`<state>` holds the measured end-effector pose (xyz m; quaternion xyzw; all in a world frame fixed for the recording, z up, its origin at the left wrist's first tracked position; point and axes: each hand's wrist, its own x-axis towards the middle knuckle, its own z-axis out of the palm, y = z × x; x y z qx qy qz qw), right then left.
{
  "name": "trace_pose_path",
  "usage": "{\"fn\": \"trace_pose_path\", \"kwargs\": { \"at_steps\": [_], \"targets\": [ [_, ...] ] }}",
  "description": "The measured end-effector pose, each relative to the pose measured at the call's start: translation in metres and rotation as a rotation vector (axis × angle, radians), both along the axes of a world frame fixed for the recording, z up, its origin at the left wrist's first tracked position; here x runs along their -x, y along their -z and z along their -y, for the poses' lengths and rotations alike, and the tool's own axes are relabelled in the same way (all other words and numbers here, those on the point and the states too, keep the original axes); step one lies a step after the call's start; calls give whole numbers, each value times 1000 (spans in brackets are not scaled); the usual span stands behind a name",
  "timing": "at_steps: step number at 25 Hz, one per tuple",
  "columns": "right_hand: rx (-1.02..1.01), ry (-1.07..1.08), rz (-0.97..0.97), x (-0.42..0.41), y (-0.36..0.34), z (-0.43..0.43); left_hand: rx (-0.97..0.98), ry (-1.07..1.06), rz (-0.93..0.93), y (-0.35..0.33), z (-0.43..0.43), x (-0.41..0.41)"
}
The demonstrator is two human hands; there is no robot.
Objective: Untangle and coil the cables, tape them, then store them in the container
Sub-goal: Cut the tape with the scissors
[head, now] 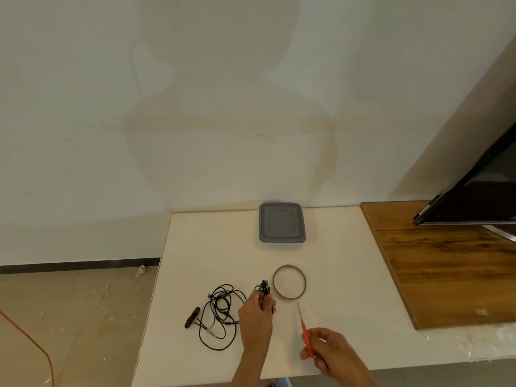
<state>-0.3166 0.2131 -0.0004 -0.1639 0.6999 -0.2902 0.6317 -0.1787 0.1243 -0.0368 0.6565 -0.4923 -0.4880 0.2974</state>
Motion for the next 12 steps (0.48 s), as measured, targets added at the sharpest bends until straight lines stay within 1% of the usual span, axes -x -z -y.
{"fn": "trace_pose_path", "kwargs": {
  "at_steps": [3,5,6,9,12],
  "targets": [
    [-82,89,249,-17,0,6,-11,-30,-30,2,2,-4],
    [-182,117,401,-25,-2,15,5,-51,2,2,1,-6],
    [-212,101,439,-25,-2,20,25,-68,38,1,0,-6],
    [-209,14,439,-22,-1,41,84,-126,143,-4,-5,-5],
    [-208,-26,413,-20,1,57,91,-197,180,-4,-7,-5]
  ]
}}
